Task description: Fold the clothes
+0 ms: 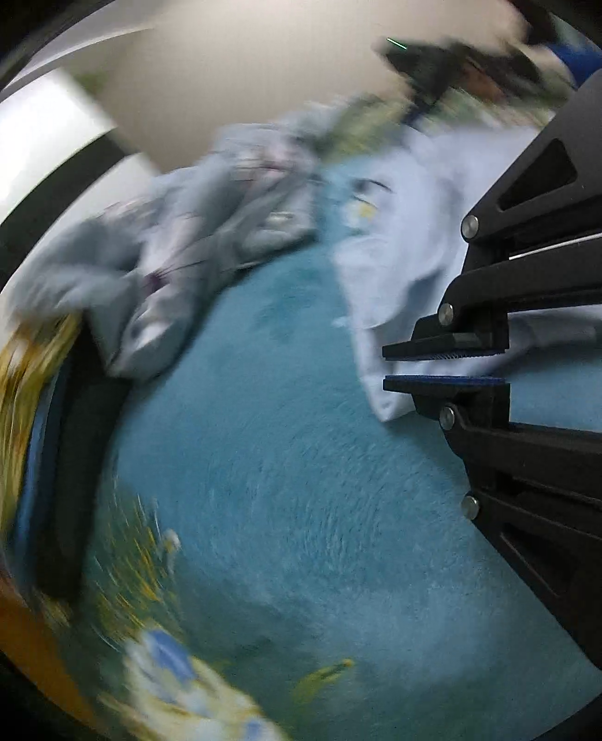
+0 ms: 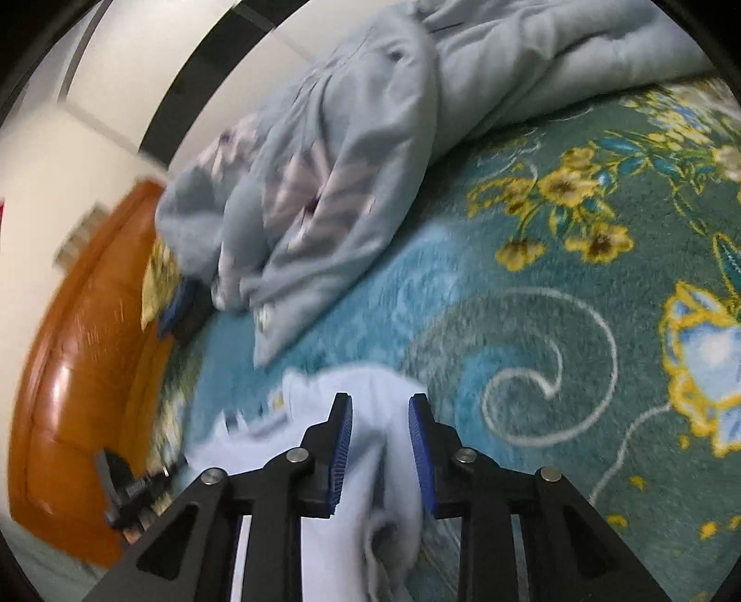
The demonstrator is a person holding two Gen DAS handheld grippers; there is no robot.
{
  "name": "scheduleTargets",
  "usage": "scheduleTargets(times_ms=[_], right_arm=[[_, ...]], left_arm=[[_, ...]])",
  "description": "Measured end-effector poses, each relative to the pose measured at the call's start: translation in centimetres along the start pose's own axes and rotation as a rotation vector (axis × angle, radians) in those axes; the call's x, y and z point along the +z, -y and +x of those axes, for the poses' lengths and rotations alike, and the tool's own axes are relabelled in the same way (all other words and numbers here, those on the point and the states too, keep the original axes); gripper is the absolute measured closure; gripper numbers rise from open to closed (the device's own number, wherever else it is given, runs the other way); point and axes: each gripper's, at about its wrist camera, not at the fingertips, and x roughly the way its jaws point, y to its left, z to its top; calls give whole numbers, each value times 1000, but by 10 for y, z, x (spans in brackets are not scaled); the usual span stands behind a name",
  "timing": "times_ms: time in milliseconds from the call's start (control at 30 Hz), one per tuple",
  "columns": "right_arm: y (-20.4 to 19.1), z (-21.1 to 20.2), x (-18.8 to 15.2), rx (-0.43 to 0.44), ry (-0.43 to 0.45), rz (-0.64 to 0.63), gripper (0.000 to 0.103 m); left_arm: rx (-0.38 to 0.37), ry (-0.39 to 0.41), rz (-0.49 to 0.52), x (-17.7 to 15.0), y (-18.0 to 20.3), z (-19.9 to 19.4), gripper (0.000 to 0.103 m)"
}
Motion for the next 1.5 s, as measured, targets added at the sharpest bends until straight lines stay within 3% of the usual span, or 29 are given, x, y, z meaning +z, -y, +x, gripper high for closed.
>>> scheduleTargets(times_ms=[100,167,267,367,433,533,600,633,667,767,800,1033,1267,1300,1433,1500], right_arm=[[-12,6,-6,-103,-43,-138,71],[-22,12,-7,-120,-63,-198,66],[-41,26,-7,-171,-82,-317,57],[-58,37,-8,-224,-85,-415,57],[-65,41,-9,-239,-81,-457,57],[-69,44,-6,-249,-59,-463,57],[-66,43,-2,-237,-51,-438,57],[-64,42,0,-226,-48,-420,63],[-63,41,2,-226,-42,-409,77],[-58,39,7,-215,-32,-363,95],[-55,40,7,-216,-33,-351,97],[-41,52,7,-235,-54,-292,97],[-45,40,6,-214,-31,-295,93],[-46,34,5,-205,-24,-293,93],[-48,6,-13,-155,-24,-289,85],[-47,-11,-30,-128,-35,-297,81]], left_arm=[[67,-21,106,-3,16,10,85],[98,-19,152,-2,25,17,79],[151,-9,217,-2,38,26,77],[181,10,288,-3,49,31,77],[161,20,288,-1,53,33,80],[139,35,296,-3,56,31,95],[139,49,303,-2,60,31,98],[138,56,305,-2,61,31,98],[139,63,287,-1,60,31,99],[140,82,237,3,57,32,99],[141,83,219,4,54,33,99],[166,32,167,3,47,51,99],[111,36,109,0,45,34,97],[105,36,102,0,44,29,95],[54,46,56,-13,36,-4,69],[16,45,50,-32,29,-25,66]])
